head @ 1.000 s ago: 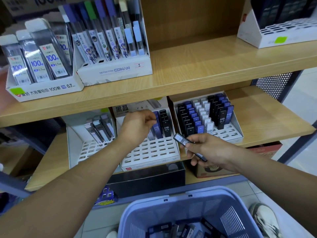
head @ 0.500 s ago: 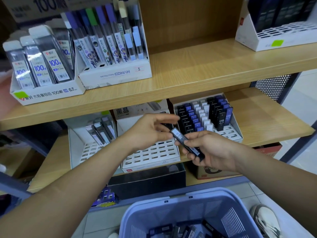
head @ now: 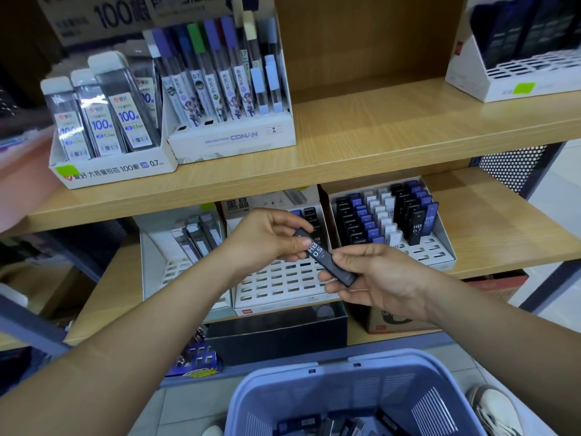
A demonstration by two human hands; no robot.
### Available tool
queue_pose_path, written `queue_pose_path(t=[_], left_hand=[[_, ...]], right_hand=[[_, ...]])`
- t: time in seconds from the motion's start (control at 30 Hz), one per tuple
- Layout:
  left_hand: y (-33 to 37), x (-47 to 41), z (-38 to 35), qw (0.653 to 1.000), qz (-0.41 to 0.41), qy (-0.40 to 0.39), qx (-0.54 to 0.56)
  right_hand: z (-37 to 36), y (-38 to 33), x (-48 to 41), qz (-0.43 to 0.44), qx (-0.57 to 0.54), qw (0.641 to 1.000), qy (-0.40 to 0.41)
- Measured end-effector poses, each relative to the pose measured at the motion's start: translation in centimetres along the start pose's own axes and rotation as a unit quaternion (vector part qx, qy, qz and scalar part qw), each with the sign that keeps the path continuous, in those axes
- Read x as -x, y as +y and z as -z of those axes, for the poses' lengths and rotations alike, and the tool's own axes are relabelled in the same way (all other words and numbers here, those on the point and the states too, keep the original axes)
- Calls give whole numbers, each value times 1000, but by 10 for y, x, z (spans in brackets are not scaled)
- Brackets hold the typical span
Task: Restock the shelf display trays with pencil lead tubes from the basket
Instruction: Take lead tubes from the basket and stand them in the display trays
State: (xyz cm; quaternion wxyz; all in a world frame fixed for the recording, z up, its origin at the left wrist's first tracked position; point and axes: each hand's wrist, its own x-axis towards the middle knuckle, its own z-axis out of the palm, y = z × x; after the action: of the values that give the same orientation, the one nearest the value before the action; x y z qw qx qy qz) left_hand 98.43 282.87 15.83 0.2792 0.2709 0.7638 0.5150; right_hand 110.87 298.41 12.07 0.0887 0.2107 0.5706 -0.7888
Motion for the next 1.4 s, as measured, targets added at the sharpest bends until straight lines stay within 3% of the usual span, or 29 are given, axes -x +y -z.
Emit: queue_pose_path(t=[0.07,0.17,0.3,0.47,0.8,1.0,1.17,1.4], left_hand=[[-6,-2,6,997,-10,42,-57],[-21,-8,18,975,-40,117,-187],[-36,-13,24,951,-71,157,-257],[-40,-22,11,947,-96,177,-250],[-40,-36,-12,931,-133,136,-313],[-36,-39,-24,903,-162,88,-389],[-45,-48,-25,925,-146,159,-312],[-43,-49,-19,889,-208,178,-366]], right_hand=[[0,9,-6,1,145,988,53],[7,27,-17,48,420,902,82],[7,37,-26,86,557,823,75],[8,49,-34,94,616,780,55],[11,49,-42,139,671,722,95],[12,51,-48,153,695,693,115],[12,54,-53,160,713,670,131],[10,59,-56,170,729,646,146]])
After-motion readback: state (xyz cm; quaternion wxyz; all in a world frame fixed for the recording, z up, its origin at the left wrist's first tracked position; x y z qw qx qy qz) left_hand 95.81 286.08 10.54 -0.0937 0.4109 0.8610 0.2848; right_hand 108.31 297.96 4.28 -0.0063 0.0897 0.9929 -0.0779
